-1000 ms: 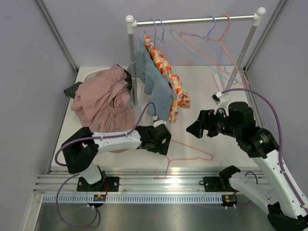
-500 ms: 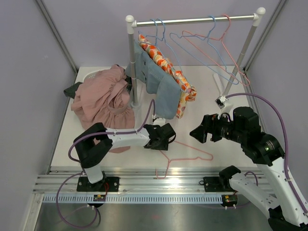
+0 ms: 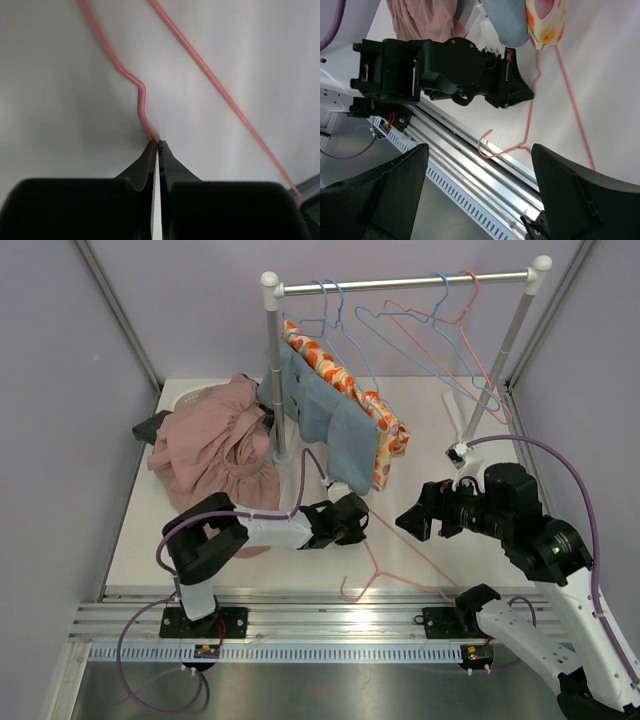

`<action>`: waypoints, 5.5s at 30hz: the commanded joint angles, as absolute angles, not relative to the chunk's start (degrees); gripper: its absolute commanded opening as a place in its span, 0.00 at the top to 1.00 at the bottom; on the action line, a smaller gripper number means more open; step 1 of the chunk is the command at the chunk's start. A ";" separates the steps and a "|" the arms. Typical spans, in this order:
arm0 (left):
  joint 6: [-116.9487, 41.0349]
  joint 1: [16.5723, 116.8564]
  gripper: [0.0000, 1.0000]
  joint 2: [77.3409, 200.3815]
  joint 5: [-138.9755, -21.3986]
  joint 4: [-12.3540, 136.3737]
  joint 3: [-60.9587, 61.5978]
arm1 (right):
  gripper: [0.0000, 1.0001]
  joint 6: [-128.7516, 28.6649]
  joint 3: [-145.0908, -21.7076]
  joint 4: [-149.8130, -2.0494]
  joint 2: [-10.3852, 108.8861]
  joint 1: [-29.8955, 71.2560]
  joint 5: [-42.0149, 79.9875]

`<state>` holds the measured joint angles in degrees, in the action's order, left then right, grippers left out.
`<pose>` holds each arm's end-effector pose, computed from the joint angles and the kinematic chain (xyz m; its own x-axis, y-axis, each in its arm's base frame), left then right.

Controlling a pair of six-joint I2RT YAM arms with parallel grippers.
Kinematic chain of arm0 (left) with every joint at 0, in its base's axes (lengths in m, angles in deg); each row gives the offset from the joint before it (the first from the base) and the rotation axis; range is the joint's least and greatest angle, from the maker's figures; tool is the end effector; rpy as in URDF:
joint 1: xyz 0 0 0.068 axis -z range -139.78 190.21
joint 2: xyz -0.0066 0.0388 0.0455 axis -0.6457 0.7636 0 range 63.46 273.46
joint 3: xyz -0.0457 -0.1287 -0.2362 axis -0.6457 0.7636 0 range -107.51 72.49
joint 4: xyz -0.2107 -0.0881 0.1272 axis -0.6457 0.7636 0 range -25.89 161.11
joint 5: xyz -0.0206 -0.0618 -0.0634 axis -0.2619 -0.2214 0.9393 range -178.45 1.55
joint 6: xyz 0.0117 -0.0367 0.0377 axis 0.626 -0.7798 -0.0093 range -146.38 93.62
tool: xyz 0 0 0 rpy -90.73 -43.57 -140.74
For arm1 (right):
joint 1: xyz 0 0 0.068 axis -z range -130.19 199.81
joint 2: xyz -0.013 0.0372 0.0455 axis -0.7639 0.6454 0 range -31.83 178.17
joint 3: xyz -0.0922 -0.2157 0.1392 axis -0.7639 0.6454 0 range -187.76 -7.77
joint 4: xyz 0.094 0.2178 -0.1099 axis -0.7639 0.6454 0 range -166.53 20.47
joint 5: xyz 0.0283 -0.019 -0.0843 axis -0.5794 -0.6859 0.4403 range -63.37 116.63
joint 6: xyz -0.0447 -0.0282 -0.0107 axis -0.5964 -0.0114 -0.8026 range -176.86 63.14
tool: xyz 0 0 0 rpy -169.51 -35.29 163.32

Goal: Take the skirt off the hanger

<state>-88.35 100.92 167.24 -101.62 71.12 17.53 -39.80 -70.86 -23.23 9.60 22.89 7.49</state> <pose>0.1785 -0.3016 0.1351 -0.8845 -0.1800 -0.4304 0.0122 0.9133 -0.4072 0.1010 0.0644 0.3779 -0.6455 -0.0170 -0.7635 -0.5097 0.7541 0.4141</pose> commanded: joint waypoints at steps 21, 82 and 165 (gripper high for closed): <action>-78.33 111.15 1.00 147.83 -123.52 114.56 -5.55 | 0.00 -41.55 -81.15 -27.14 13.86 22.47 -18.82; -80.96 123.18 0.85 181.93 -101.72 86.00 4.73 | 0.01 -39.63 -74.21 -18.61 6.05 22.47 -0.01; -52.57 98.31 1.00 145.46 -89.33 130.74 -28.41 | 0.87 -55.10 -79.48 -37.77 31.89 -8.81 15.28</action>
